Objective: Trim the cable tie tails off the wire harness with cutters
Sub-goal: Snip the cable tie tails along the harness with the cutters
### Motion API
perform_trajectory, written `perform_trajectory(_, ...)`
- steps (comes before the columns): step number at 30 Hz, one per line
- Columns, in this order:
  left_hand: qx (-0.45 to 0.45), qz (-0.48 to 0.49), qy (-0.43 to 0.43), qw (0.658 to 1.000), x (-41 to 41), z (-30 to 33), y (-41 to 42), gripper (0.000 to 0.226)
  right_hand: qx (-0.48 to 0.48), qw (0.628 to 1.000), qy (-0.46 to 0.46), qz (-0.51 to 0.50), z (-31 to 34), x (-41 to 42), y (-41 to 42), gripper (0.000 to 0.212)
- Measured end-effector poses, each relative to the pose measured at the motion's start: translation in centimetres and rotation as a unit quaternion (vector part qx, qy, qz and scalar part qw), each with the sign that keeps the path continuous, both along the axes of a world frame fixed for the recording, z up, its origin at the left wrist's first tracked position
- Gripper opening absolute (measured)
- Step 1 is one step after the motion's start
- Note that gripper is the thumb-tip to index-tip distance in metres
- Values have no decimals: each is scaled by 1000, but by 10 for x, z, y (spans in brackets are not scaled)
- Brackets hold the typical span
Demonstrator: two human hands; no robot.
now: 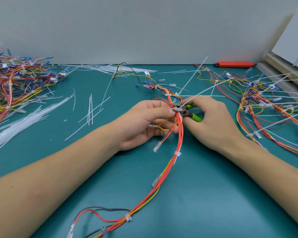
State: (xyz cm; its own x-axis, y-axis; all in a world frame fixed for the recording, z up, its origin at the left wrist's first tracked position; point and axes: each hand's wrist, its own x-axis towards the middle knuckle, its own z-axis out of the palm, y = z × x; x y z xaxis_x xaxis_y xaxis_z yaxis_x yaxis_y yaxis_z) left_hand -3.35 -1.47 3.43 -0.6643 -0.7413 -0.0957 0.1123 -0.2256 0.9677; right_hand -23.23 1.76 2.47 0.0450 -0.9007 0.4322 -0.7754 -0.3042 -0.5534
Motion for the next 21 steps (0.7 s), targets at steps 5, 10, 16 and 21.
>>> perform_trajectory(5,-2,-5,0,1000,0,0,0,27,-3,1000,9,0,-1,0,-1,27)
perform_trajectory(10,2,-10,7,1000,0,-1,-1,23,22,999,12,-31,-1,0,-1,22)
perform_trajectory(16,5,-14,10,1000,0,-1,-1,28,60,997,7,-38,-1,0,-1,27)
perform_trajectory(21,9,7,7,1000,-1,-2,-2,11,20,1000,7,-11,1,0,0,24)
